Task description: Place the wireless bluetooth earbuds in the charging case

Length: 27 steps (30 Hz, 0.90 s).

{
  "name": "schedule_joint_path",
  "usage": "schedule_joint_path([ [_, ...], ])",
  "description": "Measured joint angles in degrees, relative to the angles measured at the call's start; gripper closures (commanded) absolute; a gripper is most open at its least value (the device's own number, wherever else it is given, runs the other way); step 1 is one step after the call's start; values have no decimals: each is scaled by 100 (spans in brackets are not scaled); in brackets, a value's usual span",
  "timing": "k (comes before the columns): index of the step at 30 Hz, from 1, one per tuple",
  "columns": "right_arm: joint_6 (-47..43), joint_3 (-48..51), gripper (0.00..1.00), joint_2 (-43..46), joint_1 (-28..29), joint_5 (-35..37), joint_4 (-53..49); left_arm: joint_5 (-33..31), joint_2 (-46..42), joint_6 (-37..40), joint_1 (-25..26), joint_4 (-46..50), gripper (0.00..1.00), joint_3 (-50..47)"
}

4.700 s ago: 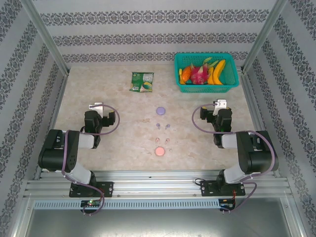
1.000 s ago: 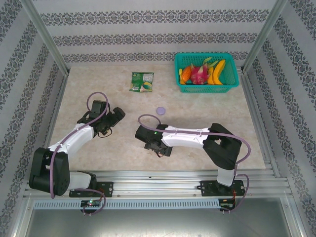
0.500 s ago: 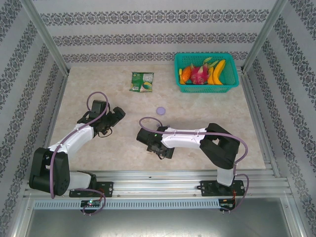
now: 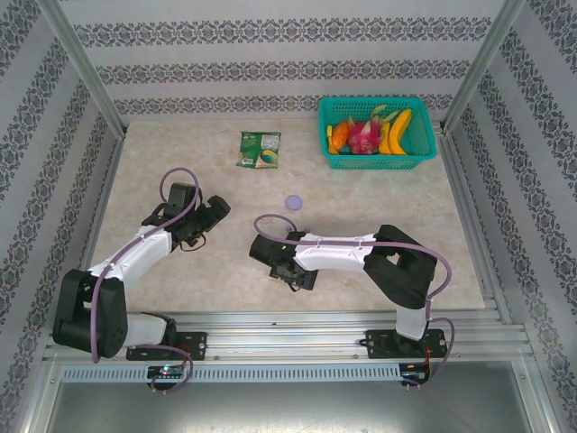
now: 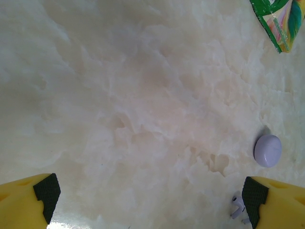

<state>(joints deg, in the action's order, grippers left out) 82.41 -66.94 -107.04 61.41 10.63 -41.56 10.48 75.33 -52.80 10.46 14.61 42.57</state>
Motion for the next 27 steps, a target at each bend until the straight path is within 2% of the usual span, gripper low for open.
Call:
schedule_joint_path([
  [27, 42, 11, 43, 7, 114, 2, -2, 0, -7, 0, 0, 0, 0, 0],
])
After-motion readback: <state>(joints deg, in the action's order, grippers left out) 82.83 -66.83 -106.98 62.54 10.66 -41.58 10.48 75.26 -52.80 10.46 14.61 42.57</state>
